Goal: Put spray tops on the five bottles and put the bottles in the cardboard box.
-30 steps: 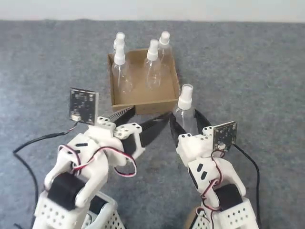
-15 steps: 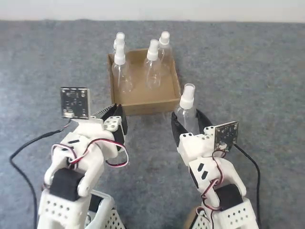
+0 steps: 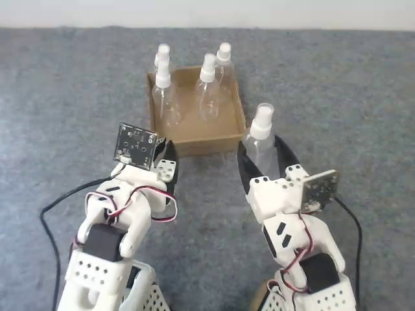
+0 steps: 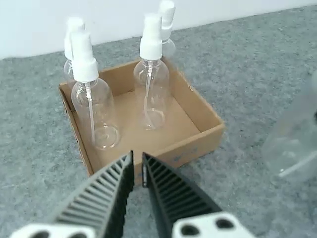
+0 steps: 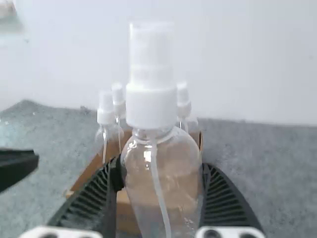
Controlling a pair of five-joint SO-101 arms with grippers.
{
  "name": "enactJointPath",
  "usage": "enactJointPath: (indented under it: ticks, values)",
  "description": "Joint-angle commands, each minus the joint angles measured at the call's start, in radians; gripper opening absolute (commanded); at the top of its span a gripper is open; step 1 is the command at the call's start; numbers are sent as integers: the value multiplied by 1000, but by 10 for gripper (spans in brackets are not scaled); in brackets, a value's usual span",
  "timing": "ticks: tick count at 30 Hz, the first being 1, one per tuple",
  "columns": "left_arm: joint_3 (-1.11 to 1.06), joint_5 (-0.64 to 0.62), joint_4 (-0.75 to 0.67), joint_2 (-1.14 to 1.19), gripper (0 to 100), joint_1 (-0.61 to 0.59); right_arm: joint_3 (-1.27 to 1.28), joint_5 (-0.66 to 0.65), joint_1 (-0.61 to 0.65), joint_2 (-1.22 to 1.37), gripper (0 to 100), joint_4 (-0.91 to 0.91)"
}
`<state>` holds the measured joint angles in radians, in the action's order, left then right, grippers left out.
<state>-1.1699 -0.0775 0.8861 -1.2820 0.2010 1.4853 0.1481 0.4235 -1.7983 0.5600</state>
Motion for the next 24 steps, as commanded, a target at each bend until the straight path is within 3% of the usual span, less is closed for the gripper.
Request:
enactJointPath:
  ticks: [1, 10, 15, 24]
  values:
    - [10, -8, -32, -15, 112, -3, -158, -21, -7, 18, 76, 1]
    - [13, -144, 8, -15, 273, 5, -416, 15, -7, 404, 80, -12]
    - [7, -146, 6, -15, 280, 5, -560, 149, -7, 608, 80, -12]
    - [5, -146, 6, -17, 282, 6, -640, 224, -5, 791, 76, -137]
